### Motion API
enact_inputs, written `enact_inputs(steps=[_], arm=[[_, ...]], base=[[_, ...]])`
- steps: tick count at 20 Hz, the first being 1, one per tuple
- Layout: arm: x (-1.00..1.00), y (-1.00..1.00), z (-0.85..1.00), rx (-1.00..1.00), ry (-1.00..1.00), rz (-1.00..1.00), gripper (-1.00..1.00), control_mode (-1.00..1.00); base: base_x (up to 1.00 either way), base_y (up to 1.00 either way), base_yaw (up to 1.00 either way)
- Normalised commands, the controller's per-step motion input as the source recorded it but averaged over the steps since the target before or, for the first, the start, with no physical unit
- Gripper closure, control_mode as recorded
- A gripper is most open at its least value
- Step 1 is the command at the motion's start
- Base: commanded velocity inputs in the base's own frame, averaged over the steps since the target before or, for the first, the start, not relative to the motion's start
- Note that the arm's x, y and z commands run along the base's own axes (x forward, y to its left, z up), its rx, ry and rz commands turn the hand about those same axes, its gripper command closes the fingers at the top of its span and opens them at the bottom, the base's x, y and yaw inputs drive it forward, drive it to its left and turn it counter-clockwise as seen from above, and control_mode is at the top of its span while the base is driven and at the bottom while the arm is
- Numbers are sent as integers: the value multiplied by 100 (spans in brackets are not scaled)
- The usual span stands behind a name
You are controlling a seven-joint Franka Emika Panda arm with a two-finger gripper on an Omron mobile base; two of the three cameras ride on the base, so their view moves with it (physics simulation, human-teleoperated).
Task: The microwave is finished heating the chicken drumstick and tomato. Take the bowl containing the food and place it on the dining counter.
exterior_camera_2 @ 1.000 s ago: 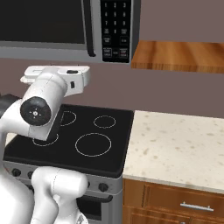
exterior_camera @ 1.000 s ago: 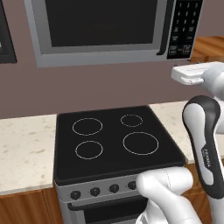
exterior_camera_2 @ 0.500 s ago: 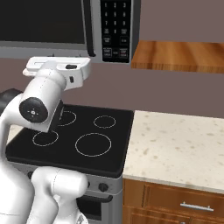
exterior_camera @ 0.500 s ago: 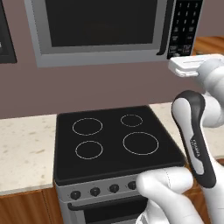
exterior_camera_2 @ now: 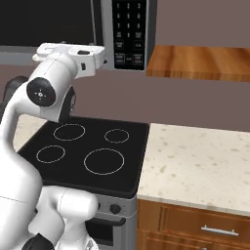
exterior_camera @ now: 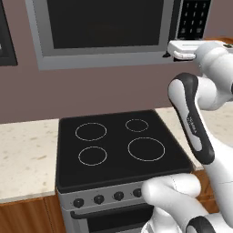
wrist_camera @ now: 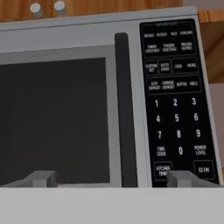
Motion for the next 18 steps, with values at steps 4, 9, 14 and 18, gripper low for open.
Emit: enact_inputs(steps=[4,9,14,18], arm=[[68,-4,12,0,8,0,-100,-100],[70,-10,0,0,5,0,-100,-100],[68,-12,0,0,6,0,-100,-100],[71,-5,0,0,5,0,-100,-100]], base=[[0,0,0],[0,0,0],[0,0,0],[0,0,0]])
